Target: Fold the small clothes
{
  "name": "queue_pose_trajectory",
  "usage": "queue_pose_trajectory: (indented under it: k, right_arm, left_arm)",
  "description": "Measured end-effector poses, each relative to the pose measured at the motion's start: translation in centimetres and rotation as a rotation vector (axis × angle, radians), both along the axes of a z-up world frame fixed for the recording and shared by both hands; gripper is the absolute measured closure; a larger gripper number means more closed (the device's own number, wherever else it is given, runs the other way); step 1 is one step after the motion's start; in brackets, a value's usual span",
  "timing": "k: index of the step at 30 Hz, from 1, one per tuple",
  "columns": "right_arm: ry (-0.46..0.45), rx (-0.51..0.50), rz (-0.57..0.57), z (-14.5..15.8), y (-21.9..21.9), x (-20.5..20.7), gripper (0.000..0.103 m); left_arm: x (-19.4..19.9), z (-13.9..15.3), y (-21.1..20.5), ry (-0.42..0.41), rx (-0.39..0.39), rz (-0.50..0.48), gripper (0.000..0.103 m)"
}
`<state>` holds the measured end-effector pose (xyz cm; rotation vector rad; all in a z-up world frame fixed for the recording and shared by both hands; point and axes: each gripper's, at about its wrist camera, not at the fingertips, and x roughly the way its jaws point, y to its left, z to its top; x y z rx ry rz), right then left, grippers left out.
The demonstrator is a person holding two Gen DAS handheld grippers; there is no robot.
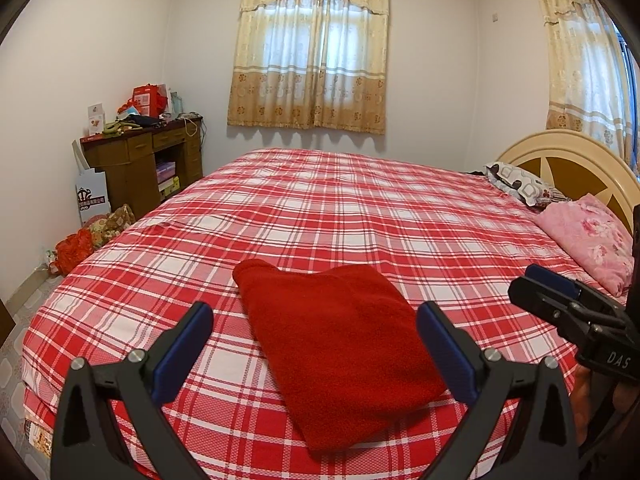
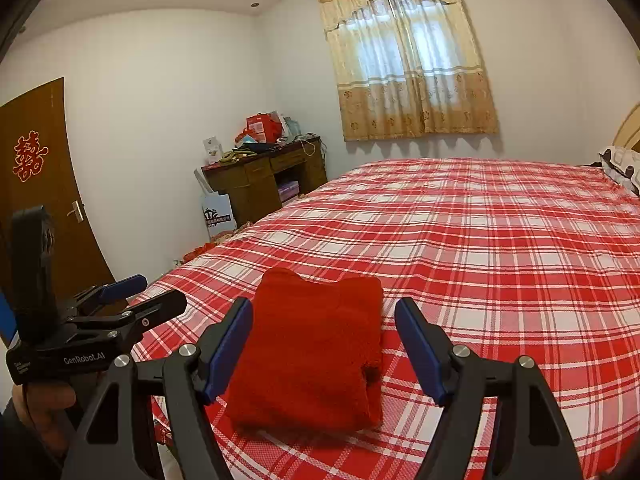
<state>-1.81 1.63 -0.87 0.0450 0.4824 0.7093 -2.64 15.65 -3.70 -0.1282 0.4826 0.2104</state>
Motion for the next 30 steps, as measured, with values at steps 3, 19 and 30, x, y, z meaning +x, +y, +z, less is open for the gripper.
queue_pose_trajectory:
  k: [3, 19, 30]
  right_arm:
    - [0.001, 0.001, -0.002, -0.07, -0.15, -0.04, 0.029]
    - [-0.003, 0.006, -0.002, -0.01, -0.15, -0.11, 0.029]
    - [-0.015, 0.010, -0.006, -0.10, -0.30, -0.41, 0.029]
  left_arm:
    - [0.02, 0.00, -0.14, 0.003, 0.001, 0.000, 0.000]
    - [0.04, -0.22, -0.53, 0.020, -0.002, -0.009, 0.000]
    - [0.15, -0.10, -0.62, 0.032, 0.016, -0.004, 0.000]
